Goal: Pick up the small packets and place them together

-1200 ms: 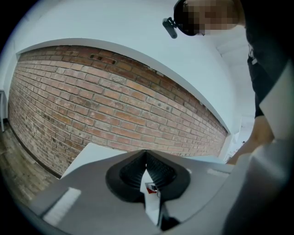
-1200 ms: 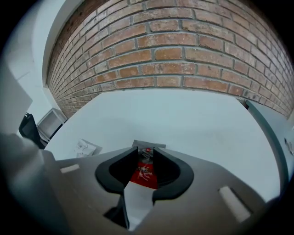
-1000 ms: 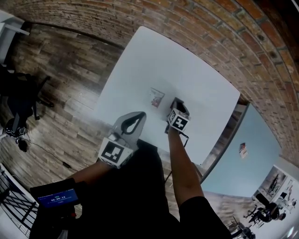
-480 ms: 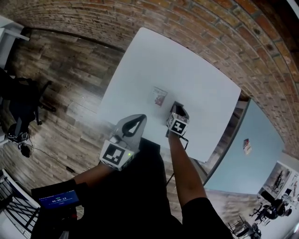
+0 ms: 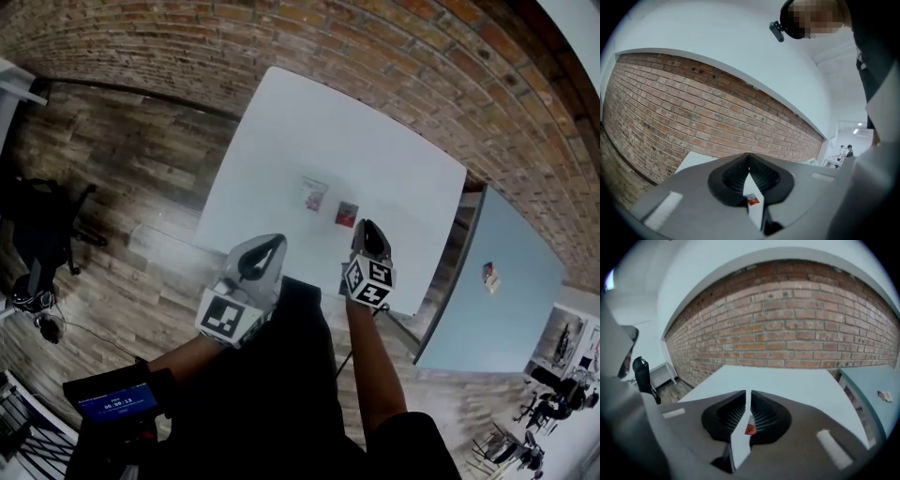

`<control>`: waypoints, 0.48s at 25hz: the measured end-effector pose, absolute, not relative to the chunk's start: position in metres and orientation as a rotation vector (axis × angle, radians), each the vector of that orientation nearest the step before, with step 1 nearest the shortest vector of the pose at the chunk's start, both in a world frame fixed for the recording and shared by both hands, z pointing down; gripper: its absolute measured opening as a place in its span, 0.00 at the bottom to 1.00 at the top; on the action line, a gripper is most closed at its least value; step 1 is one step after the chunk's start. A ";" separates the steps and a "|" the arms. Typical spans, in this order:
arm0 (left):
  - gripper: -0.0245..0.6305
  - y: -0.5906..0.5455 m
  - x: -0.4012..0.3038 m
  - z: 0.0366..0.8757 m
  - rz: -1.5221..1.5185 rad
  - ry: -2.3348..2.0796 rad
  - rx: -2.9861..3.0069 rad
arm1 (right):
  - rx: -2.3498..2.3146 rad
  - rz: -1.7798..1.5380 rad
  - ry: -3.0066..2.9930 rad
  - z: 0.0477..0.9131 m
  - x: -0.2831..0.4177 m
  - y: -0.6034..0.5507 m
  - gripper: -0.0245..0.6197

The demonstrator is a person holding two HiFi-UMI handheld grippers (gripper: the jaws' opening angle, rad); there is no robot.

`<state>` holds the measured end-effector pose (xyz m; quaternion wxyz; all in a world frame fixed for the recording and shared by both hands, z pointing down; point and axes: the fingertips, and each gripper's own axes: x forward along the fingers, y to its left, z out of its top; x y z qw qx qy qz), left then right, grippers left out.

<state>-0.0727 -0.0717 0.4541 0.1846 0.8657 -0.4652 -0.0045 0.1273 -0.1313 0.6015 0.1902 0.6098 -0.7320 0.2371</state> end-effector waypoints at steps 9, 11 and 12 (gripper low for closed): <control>0.04 -0.056 -0.067 0.426 -0.016 -1.213 2.560 | 1.843 0.451 -2.446 0.418 0.102 -0.049 0.04; 0.04 -0.054 -0.062 0.418 -0.035 -1.245 2.577 | 1.814 0.413 -2.534 0.395 0.092 -0.038 0.04; 0.04 -0.055 -0.058 0.412 -0.054 -1.268 2.578 | 1.798 0.385 -2.561 0.386 0.089 -0.034 0.04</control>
